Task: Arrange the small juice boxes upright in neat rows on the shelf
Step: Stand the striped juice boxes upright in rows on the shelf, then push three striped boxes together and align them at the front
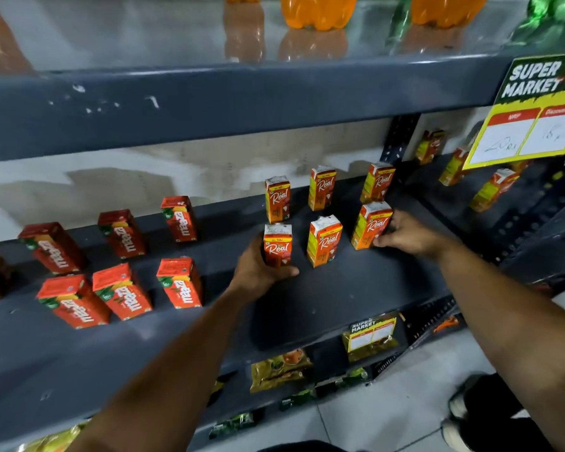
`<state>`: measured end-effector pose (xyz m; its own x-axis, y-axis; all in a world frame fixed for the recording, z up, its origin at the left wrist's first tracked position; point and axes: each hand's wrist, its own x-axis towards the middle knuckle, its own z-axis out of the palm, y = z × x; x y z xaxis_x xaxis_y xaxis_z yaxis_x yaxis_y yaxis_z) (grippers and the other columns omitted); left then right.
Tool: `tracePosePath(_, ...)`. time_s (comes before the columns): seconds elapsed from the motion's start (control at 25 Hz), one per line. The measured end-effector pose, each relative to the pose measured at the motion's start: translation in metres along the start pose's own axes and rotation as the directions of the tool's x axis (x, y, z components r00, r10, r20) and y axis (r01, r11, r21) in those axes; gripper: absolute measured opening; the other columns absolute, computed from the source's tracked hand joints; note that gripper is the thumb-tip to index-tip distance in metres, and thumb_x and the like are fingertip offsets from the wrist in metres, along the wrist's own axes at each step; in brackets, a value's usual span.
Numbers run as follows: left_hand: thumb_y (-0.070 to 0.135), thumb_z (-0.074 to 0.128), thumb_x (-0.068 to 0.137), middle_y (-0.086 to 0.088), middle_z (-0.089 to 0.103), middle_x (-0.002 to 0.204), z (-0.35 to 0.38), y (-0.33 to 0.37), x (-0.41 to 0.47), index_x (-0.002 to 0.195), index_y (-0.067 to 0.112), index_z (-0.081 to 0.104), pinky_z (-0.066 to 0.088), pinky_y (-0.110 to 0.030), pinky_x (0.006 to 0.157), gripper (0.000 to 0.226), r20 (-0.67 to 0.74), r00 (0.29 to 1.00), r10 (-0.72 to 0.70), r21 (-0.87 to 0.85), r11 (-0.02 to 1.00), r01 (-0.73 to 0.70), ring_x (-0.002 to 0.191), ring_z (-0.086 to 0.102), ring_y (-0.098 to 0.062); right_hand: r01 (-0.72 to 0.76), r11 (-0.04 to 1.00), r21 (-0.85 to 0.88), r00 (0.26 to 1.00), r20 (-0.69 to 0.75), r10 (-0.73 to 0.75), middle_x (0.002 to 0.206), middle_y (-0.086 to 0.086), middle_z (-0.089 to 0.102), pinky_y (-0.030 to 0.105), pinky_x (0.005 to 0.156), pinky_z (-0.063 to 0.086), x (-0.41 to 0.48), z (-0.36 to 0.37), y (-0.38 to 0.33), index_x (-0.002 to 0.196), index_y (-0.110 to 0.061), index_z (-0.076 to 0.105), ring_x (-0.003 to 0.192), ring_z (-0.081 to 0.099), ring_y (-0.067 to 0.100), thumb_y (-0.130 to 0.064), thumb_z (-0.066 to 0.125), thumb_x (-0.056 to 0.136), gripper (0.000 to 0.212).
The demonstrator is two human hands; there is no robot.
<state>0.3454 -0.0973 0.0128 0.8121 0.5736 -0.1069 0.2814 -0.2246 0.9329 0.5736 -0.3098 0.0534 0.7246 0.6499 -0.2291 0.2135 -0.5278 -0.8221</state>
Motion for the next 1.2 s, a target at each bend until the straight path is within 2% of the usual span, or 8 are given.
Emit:
tracePosePath(0.12, 0.018, 0.091, 0.057, 0.006, 0.061, 0.107, 0.008, 0.001, 0.007, 0.122, 0.019, 0.053, 0.049, -0.026, 0.083, 0.075, -0.027, 0.999, 0.029, 0.001, 1.000, -0.029, 0.098, 0.059, -0.012, 0.017, 0.999, -0.040, 0.999, 0.037, -0.015, 0.118, 0.009, 0.065, 0.042, 0.105, 0.042, 0.006, 0.004, 0.002, 0.127, -0.008, 0.054, 0.112, 0.060, 0.023, 0.002, 0.074, 0.076, 0.056)
tracePosePath(0.24, 0.025, 0.092, 0.054, 0.002, 0.068, 0.108, 0.023, 0.001, 0.011, 0.116, 0.021, 0.061, 0.050, -0.037, 0.092, 0.069, -0.026, 0.998, 0.063, 0.023, 0.998, -0.062, 0.101, 0.063, -0.017, 0.046, 0.987, -0.157, 0.994, 0.101, -0.030, 0.122, 0.003, 0.066, 0.044, 0.107, 0.041, 0.016, 0.009, -0.002, 0.129, -0.018, 0.054, 0.115, 0.060, 0.019, -0.010, 0.080, 0.073, 0.062)
tracePosePath(0.4, 0.029, 0.092, 0.055, 0.008, 0.066, 0.108, 0.050, 0.009, 0.011, 0.119, 0.020, 0.059, 0.044, -0.007, 0.076, 0.073, -0.114, 0.992, 0.060, 0.019, 0.998, -0.058, 0.097, 0.061, -0.006, 0.153, 0.962, -0.227, 0.961, 0.260, -0.092, 0.130, 0.005, 0.062, 0.046, 0.109, 0.040, 0.038, 0.015, -0.011, 0.135, -0.017, 0.045, 0.121, 0.056, 0.019, -0.019, 0.086, 0.065, 0.081)
tracePosePath(0.52, 0.014, 0.090, 0.059, 0.016, 0.061, 0.100, 0.059, 0.018, 0.008, 0.117, 0.018, 0.058, 0.038, 0.004, 0.065, 0.066, -0.135, 0.990, 0.052, 0.012, 0.999, -0.051, 0.086, 0.058, 0.003, 0.200, 0.944, -0.261, 0.930, 0.353, -0.100, 0.129, 0.006, 0.062, 0.045, 0.109, 0.041, 0.049, 0.025, -0.006, 0.134, -0.016, 0.049, 0.119, 0.057, 0.021, -0.016, 0.085, 0.067, 0.075)
tracePosePath(0.72, 0.012, 0.090, 0.058, 0.018, 0.061, 0.100, 0.071, 0.020, 0.004, 0.117, 0.023, 0.059, 0.042, -0.001, 0.077, 0.068, -0.202, 0.979, 0.024, -0.007, 1.000, -0.026, 0.079, 0.055, 0.020, 0.146, 0.954, -0.262, 0.922, 0.386, -0.035, 0.130, 0.010, 0.060, 0.033, 0.102, 0.041, 0.047, 0.028, -0.010, 0.129, -0.012, 0.053, 0.121, 0.055, 0.024, -0.009, 0.081, 0.072, 0.063)
tracePosePath(0.84, 0.012, 0.091, 0.056, 0.011, 0.066, 0.105, 0.071, 0.016, 0.006, 0.112, 0.026, 0.060, 0.047, -0.010, 0.083, 0.065, -0.188, 0.982, -0.004, -0.042, 0.999, -0.004, 0.087, 0.062, 0.012, 0.104, 0.970, -0.222, 0.920, 0.392, -0.009, 0.128, 0.013, 0.062, 0.032, 0.095, 0.042, 0.043, 0.028, -0.006, 0.121, -0.007, 0.058, 0.118, 0.057, 0.026, -0.007, 0.079, 0.073, 0.052)
tracePosePath(1.0, 0.017, 0.093, 0.051, 0.001, 0.070, 0.111, 0.069, 0.013, 0.014, 0.116, 0.022, 0.061, 0.050, -0.039, 0.096, 0.073, -0.139, 0.990, -0.032, -0.048, 0.998, 0.026, 0.102, 0.066, -0.010, 0.110, 0.974, -0.199, 0.934, 0.357, -0.033, 0.125, 0.011, 0.063, 0.036, 0.100, 0.044, 0.040, 0.034, 0.006, 0.118, -0.010, 0.060, 0.116, 0.058, 0.025, -0.015, 0.086, 0.067, 0.057)
tracePosePath(1.2, 0.010, 0.092, 0.052, 0.006, 0.070, 0.105, 0.077, 0.015, 0.011, 0.109, 0.024, 0.062, 0.052, -0.035, 0.093, 0.065, -0.094, 0.995, -0.038, -0.010, 0.999, 0.037, 0.097, 0.066, -0.005, 0.143, 0.962, -0.234, 0.963, 0.257, -0.080, 0.124, 0.007, 0.064, 0.041, 0.103, 0.045, 0.025, 0.033, 0.021, 0.119, -0.017, 0.061, 0.114, 0.059, 0.023, -0.034, 0.091, 0.056, 0.071)
